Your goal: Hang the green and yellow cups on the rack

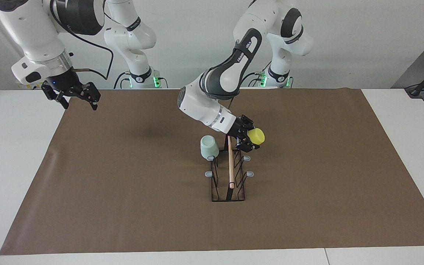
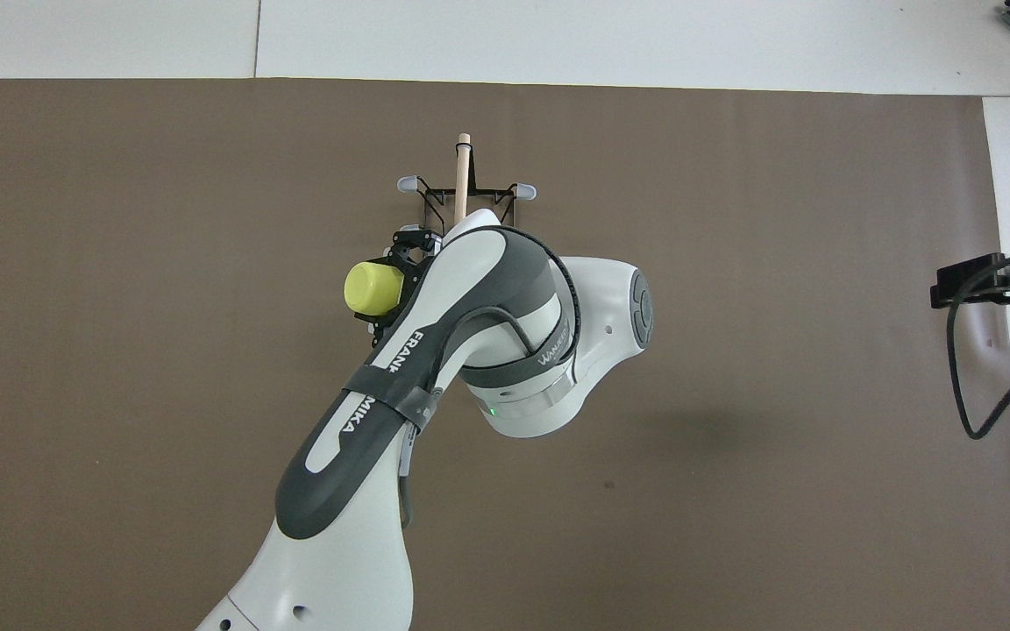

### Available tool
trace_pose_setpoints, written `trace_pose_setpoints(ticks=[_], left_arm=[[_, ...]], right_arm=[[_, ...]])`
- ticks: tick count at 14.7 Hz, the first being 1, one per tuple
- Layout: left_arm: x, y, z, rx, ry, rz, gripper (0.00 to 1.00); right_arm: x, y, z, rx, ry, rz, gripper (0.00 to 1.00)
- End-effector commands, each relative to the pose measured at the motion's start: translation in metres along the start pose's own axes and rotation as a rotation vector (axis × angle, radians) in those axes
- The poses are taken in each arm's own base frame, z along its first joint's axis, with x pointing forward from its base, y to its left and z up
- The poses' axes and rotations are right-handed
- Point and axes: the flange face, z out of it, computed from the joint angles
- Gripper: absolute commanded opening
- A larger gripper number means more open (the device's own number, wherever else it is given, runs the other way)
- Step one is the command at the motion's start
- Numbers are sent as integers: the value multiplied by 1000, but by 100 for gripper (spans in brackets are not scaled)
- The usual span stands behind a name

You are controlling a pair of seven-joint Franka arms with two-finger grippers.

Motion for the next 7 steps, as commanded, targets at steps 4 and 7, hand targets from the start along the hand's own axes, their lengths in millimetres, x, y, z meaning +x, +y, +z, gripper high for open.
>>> trace_pose_setpoints(ticks=[4, 7], left_arm=[[-7, -3, -8, -8, 22, -14, 0], [-11, -4, -8, -15, 8, -7, 0]], right_arm=[[-11, -27, -3, 9, -42, 27, 100], [-12, -32, -3, 9, -42, 48, 100]])
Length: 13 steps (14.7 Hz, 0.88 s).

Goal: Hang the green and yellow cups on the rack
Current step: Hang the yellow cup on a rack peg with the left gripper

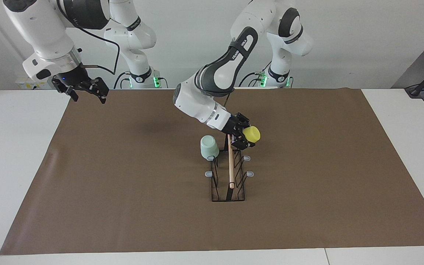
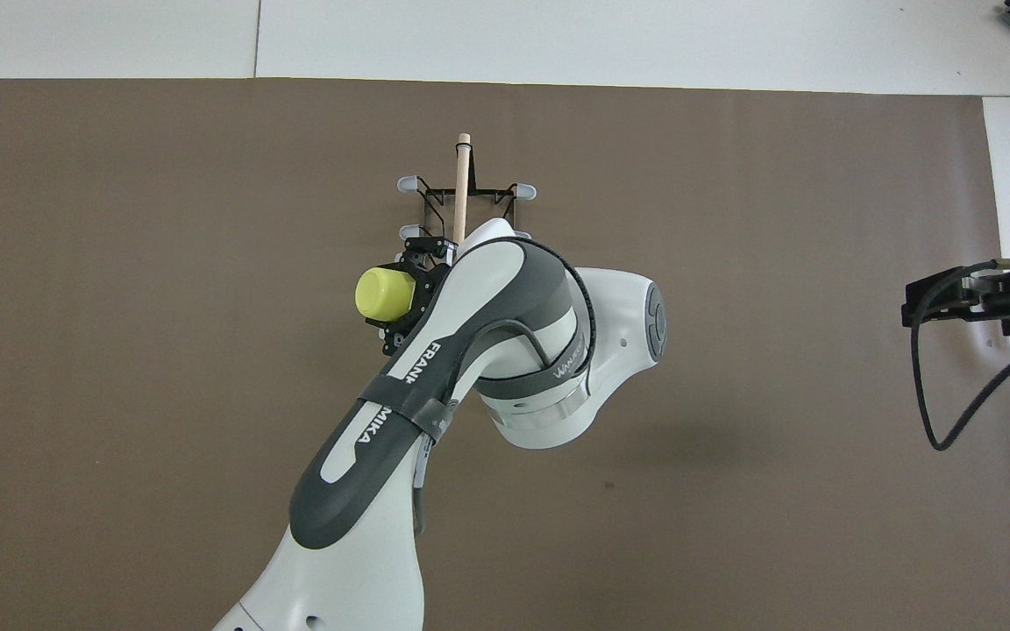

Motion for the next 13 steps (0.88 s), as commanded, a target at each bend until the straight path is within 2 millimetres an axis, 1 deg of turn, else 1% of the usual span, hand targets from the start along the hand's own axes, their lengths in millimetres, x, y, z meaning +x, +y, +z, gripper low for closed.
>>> trace_pose_setpoints(ticks=[1, 3, 4, 5, 6, 7, 8, 9, 10, 13], left_arm=[[-7, -1, 1, -1, 12, -5, 0], [-7, -1, 2, -1, 11, -13, 0], [-7, -1, 2, -1, 11, -13, 2], [-8, -1, 1, -3, 11, -12, 12], [-7, -1, 0, -3, 10, -15, 24], [-7, -2, 1, -2, 11, -13, 44], [-7, -2, 1, -1, 10, -13, 57], [-7, -2, 1, -2, 11, -13, 80], [-6, -1, 1, -2, 13, -16, 100], [-6, -2, 1, 1, 13, -14, 100]], right_arm=[[-5, -1, -4, 12, -5, 20, 100], [-5, -1, -4, 12, -5, 20, 100], [-5, -1, -4, 12, -4, 21, 100], [-5, -1, -4, 12, -2, 20, 100], [-5, -1, -4, 12, -2, 20, 100], [-5, -1, -4, 12, -1, 20, 100], [-4, 0, -4, 13, 1, 21, 100], [-4, -1, -4, 14, 0, 20, 100], [-4, 0, -4, 15, 2, 21, 100], [-4, 1, -4, 15, 3, 20, 100]])
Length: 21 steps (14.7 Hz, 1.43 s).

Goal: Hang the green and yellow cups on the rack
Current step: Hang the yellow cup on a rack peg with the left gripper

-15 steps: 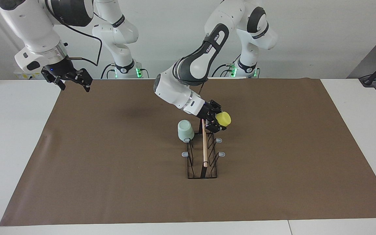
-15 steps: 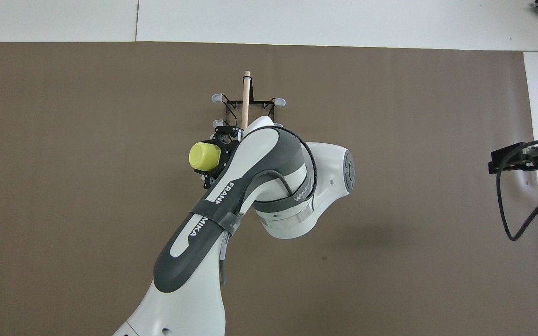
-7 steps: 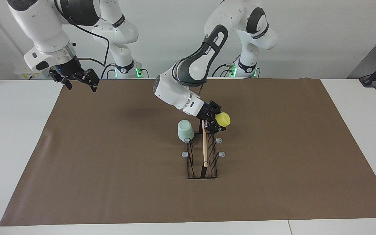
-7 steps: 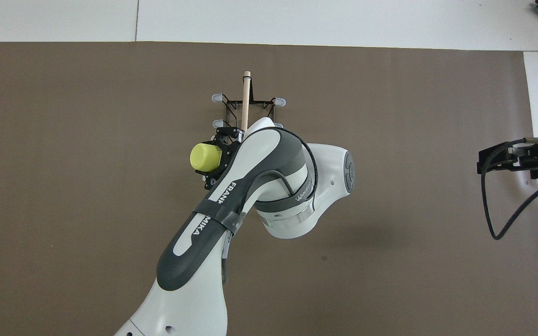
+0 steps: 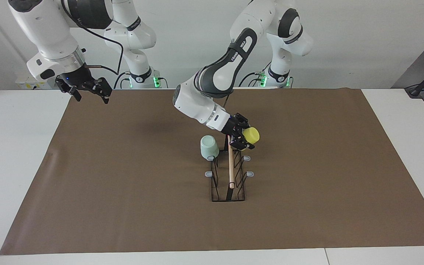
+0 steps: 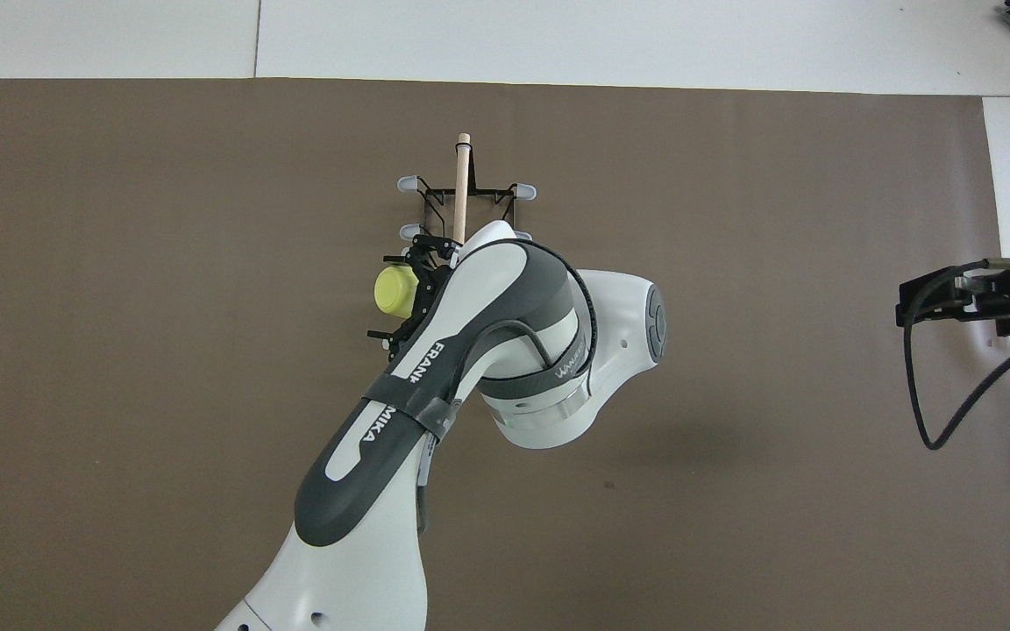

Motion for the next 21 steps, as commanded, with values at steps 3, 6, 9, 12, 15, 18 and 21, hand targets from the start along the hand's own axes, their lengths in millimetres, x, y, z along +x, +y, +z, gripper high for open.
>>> trace_pose_setpoints(ticks=[3, 6, 9, 12, 15, 18, 21], left_arm=[[0, -1, -2, 2, 15, -13, 100], [5, -2, -4, 7, 19, -7, 100], [32, -2, -19, -17, -21, -6, 100], [50, -10, -15, 10, -45, 34, 100], [106, -20, -14, -36, -164, 24, 100], [165, -39, 3, -76, -289, 66, 100], [210, -37, 30, -114, -417, 66, 100]], right_arm=[[-3, 5, -4, 16, 4, 21, 100], [-3, 5, -4, 16, 5, 23, 100], [-3, 4, -4, 16, 7, 23, 100], [-3, 4, -4, 16, 8, 24, 100], [-3, 1, -4, 16, 8, 20, 100], [-3, 1, -4, 16, 8, 21, 100], [-4, 0, -3, 14, 6, 14, 100]])
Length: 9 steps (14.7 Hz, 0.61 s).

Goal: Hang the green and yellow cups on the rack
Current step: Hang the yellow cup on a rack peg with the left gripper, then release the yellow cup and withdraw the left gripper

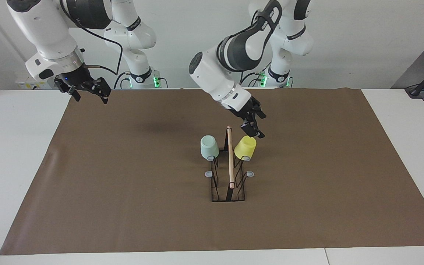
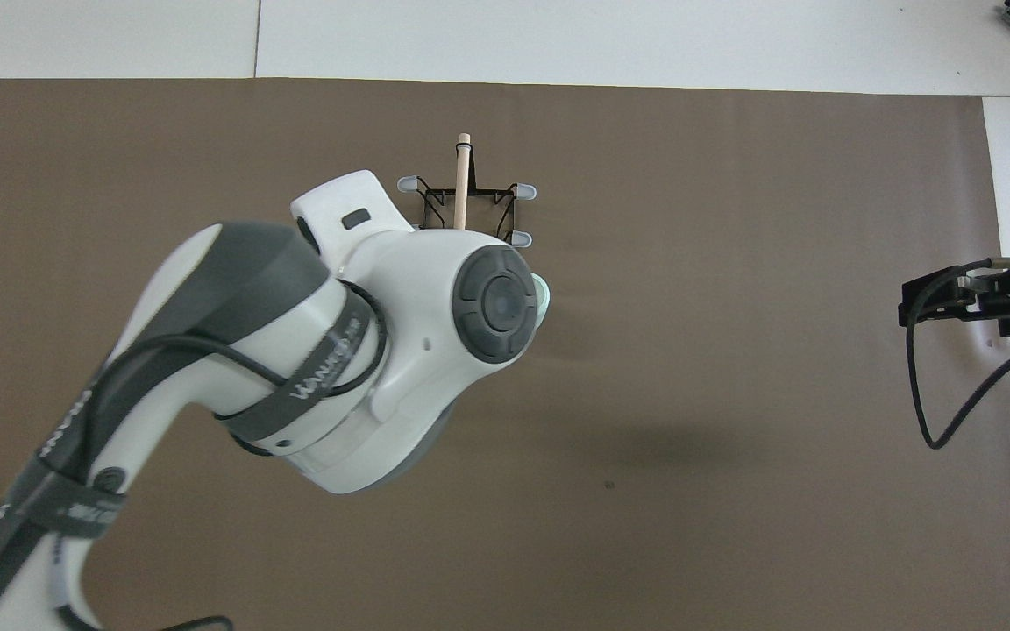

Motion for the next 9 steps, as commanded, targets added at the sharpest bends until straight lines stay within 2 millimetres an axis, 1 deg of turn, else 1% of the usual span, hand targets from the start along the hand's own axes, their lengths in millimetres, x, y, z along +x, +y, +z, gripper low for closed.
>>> trace_pose_setpoints(ticks=[1, 3, 4, 5, 6, 7, 8, 9], left_arm=[[41, -17, 18, -24, -116, 64, 100], [75, -14, 29, -28, -211, 122, 100], [96, -12, 33, -47, -255, 137, 100], [111, -11, 40, -58, -297, 165, 100], [132, -11, 50, -67, -363, 190, 100], [150, -13, 57, -85, -444, 213, 100], [161, -15, 62, -105, -486, 281, 100], [180, -18, 67, -124, -509, 326, 100]], right_arm=[[-4, -2, -4, 13, 7, 9, 100], [-4, -2, -4, 13, 7, 7, 100], [-4, -2, -4, 13, 7, 7, 100], [-4, -2, -4, 13, 7, 6, 100], [-4, -3, -4, 13, 8, 6, 100], [-4, -3, -4, 13, 8, 6, 100], [-4, -2, -4, 12, 8, 9, 100], [-4, -2, -4, 12, 8, 10, 100]])
